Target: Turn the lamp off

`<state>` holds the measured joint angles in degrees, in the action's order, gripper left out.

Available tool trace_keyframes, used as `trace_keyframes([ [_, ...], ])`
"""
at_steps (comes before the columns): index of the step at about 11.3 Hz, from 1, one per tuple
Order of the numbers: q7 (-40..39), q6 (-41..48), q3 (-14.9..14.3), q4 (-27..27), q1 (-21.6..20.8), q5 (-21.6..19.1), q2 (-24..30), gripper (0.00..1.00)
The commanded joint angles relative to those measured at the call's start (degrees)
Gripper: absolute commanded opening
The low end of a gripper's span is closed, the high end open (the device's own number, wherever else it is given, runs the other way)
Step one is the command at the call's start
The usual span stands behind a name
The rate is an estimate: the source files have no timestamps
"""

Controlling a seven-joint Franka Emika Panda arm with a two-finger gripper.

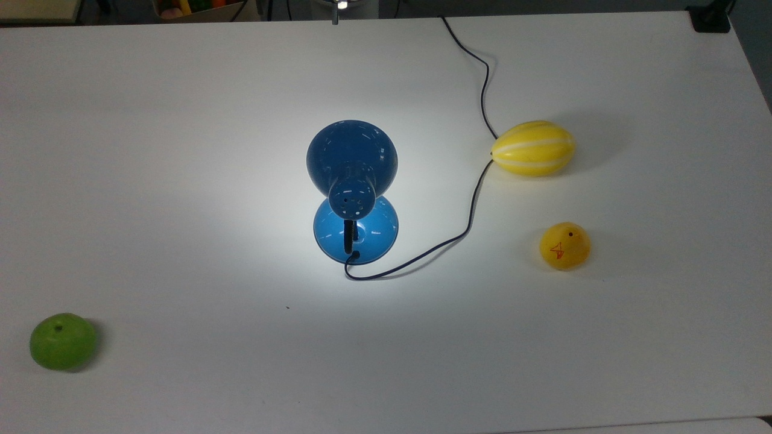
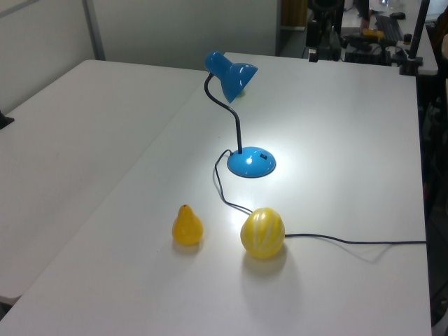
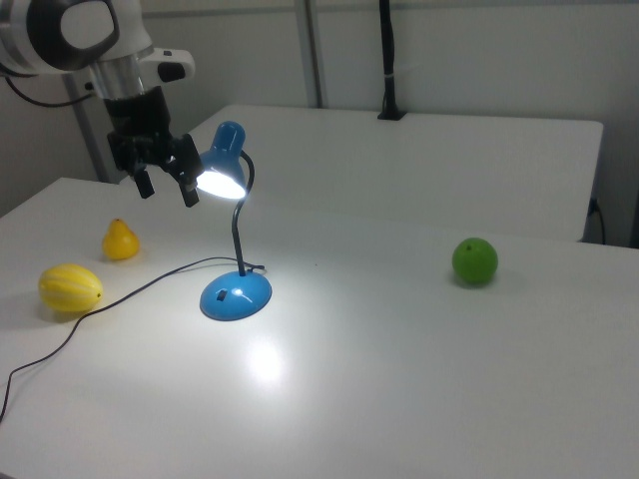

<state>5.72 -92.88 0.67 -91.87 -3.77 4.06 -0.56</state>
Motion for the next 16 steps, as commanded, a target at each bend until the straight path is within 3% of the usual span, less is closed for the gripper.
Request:
trace_keyframes([
  [1,-0.4,0.6,-0.1,-0.3,-0.2,-0.1,-0.1,1.00],
  [11,-0.9,0.2,-0.1,-0.1,-0.2,-0.2,-0.8,1.00],
  [12,-0.9,0.2,-0.1,-0.2,-0.2,-0.2,-0.8,0.96],
  [13,-1.2,0.3,-0.1,-0.2,-0.3,-0.1,-0.8,0.84],
  [14,-1.4,0.3,-0.1,-0.3,-0.4,-0.2,-0.8,0.53],
  [15,-1.4,0.3,-0.1,-0.3,-0.4,-0.2,-0.8,0.12],
  [16,-1.4,0.3,-0.1,-0.3,-0.4,-0.2,-0.9,0.00],
])
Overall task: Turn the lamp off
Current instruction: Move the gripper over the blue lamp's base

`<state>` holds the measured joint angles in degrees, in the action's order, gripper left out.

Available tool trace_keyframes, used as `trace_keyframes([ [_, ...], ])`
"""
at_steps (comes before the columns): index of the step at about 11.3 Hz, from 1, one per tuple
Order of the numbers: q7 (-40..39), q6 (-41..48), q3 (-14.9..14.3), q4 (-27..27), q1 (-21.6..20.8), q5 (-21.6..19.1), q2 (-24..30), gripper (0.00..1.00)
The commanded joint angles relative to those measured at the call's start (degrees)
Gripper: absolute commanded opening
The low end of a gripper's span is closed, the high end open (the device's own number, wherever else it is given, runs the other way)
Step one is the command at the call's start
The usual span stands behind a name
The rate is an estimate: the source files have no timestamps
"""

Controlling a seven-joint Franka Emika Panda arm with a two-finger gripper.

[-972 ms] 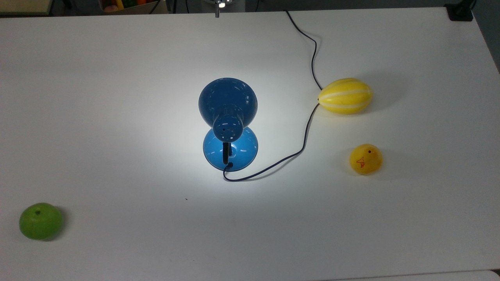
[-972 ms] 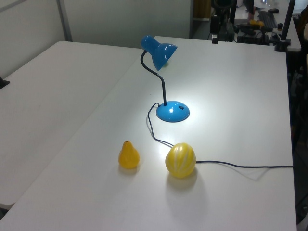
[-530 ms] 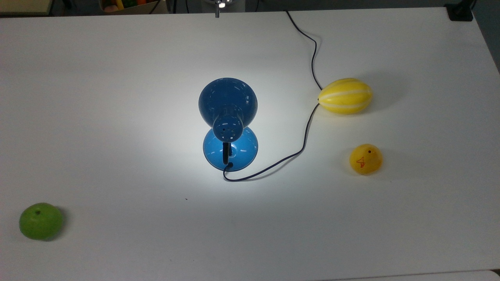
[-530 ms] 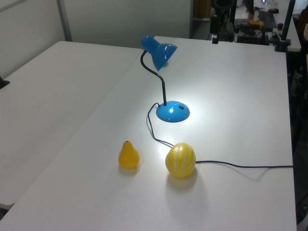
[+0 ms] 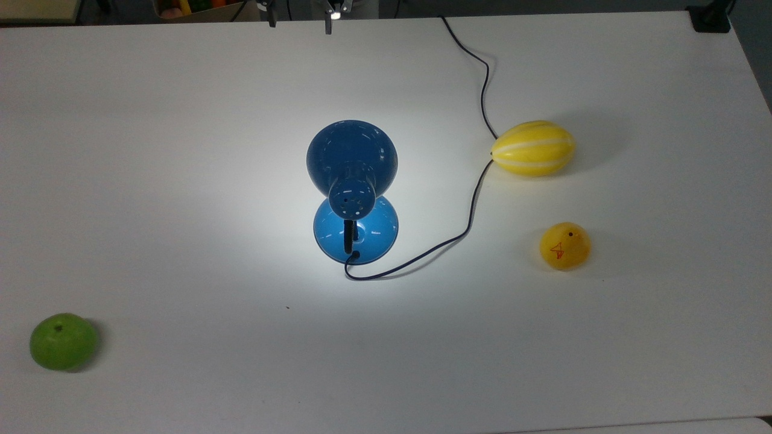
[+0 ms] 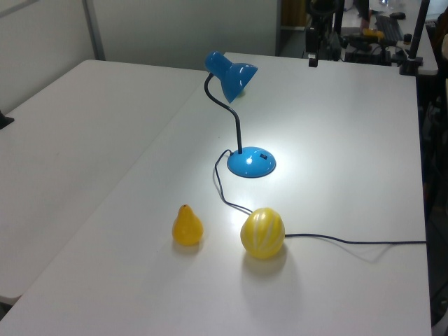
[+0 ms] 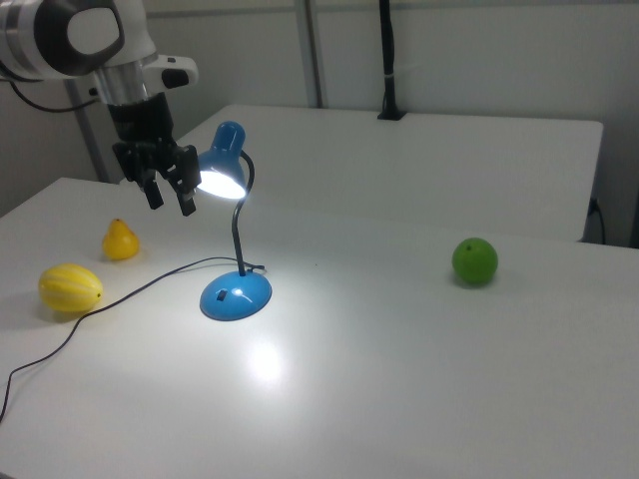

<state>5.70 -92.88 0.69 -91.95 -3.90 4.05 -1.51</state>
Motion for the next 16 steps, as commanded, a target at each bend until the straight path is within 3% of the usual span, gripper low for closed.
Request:
trace_keyframes([
  [1,-1.4,0.2,-0.1,-0.2,-0.2,-0.2,0.0,0.00],
  [6,-1.4,-3.7,0.2,-1.4,-0.7,-0.3,-0.5,0.00],
  [13,-1.7,-27.3,1.1,-16.9,-3.8,0.3,-3.3,0.00],
  [16,-1.7,-33.7,1.1,-19.1,-3.8,0.4,-7.3,0.00],
])
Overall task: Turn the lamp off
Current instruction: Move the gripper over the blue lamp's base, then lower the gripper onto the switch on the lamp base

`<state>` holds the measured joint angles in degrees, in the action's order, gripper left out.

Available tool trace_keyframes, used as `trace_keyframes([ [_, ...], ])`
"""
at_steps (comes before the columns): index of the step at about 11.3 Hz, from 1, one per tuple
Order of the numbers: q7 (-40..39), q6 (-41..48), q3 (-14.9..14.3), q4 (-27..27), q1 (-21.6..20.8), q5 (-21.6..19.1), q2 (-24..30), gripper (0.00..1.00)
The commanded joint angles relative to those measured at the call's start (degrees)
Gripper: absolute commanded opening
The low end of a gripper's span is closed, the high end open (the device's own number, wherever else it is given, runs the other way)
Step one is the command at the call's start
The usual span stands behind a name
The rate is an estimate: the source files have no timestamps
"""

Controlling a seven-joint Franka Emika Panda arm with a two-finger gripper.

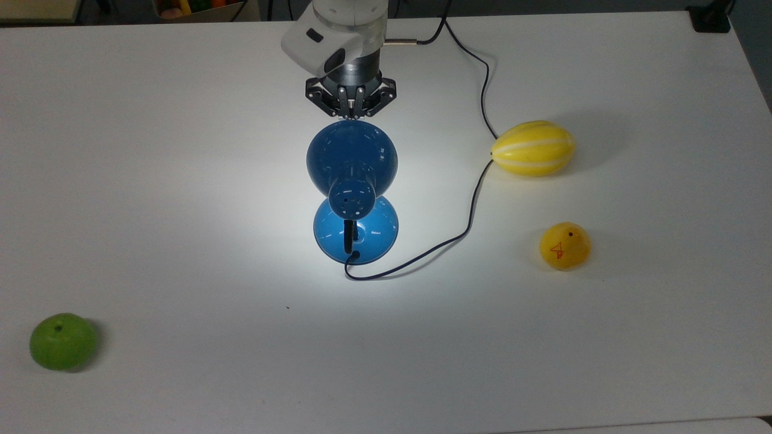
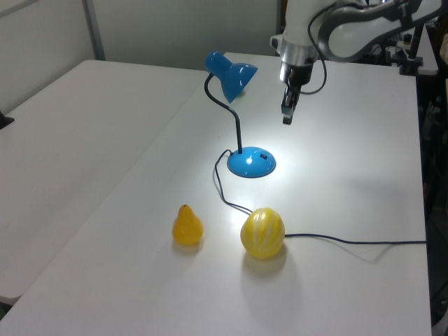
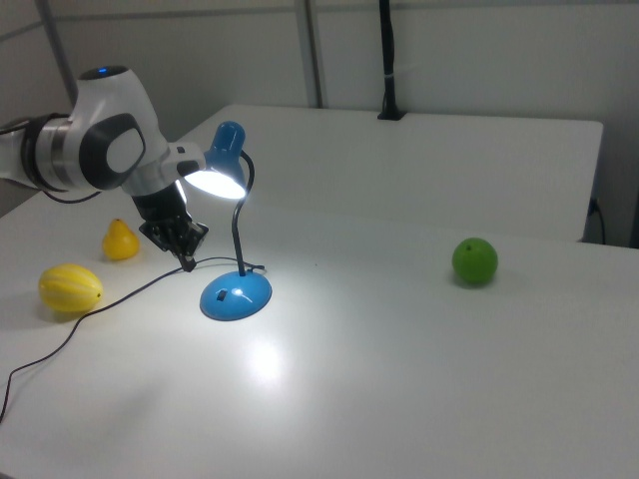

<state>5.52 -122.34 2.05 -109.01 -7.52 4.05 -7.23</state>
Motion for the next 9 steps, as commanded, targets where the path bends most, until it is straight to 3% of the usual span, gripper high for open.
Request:
trace_keyframes([
  [1,-1.3,-5.0,-0.3,-2.0,-0.3,0.4,-3.0,0.00],
  [9,-0.6,-16.8,-0.3,-2.5,-0.3,0.5,-10.0,0.00],
])
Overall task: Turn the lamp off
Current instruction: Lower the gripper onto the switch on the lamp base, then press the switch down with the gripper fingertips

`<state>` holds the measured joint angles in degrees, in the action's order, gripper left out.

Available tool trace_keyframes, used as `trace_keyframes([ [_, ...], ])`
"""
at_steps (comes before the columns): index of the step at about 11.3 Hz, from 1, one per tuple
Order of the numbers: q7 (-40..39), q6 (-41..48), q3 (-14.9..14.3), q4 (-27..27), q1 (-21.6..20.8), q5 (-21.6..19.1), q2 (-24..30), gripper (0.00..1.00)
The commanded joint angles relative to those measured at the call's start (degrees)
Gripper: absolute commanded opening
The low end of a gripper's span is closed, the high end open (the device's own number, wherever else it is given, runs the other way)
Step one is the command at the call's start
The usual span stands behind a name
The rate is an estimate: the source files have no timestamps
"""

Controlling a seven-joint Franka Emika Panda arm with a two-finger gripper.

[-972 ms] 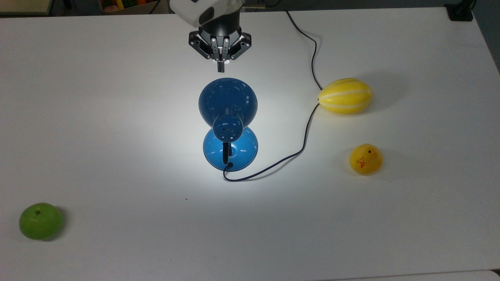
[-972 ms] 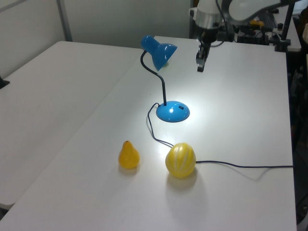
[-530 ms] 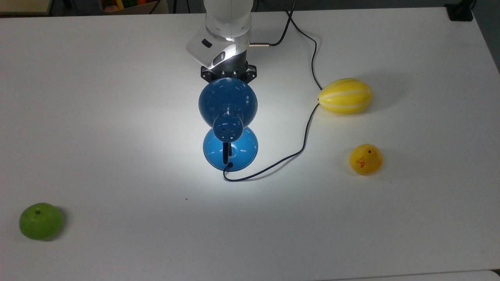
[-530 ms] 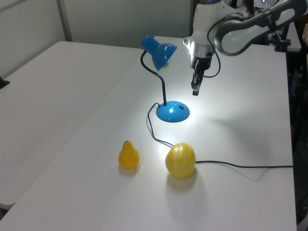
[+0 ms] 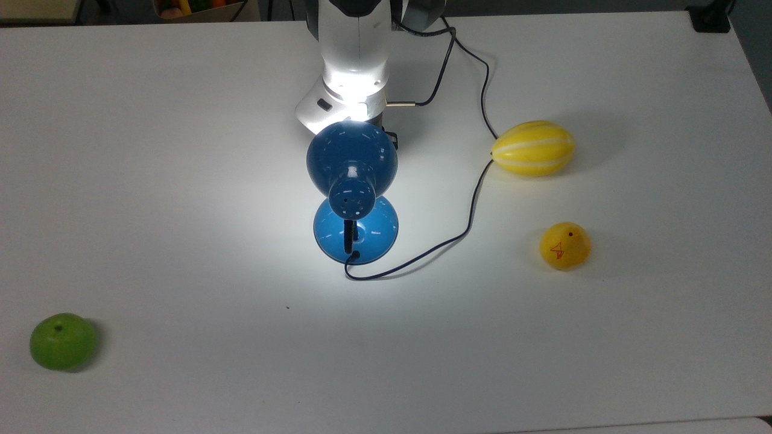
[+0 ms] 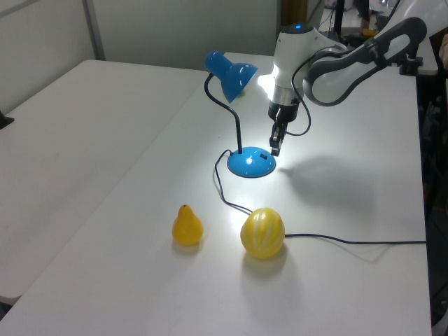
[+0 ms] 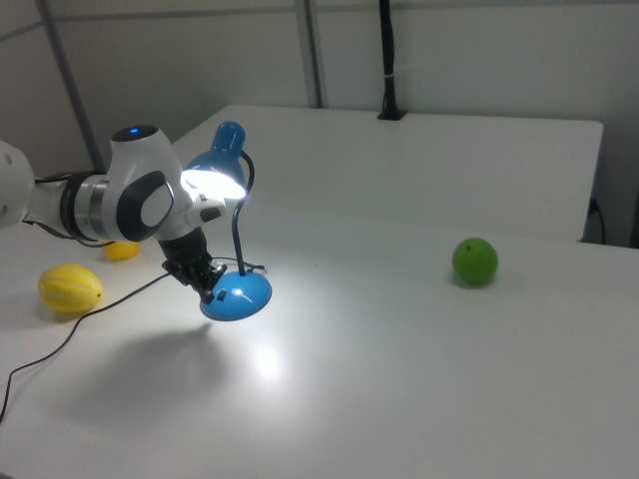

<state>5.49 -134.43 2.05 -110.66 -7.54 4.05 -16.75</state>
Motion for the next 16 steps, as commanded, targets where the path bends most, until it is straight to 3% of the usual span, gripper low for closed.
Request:
trace_keyframes([
  [1,-0.4,-6.8,-0.3,-0.8,-0.3,0.5,-1.2,0.00],
  [16,1.1,-8.7,-0.4,-1.5,0.1,0.8,-2.1,0.00],
])
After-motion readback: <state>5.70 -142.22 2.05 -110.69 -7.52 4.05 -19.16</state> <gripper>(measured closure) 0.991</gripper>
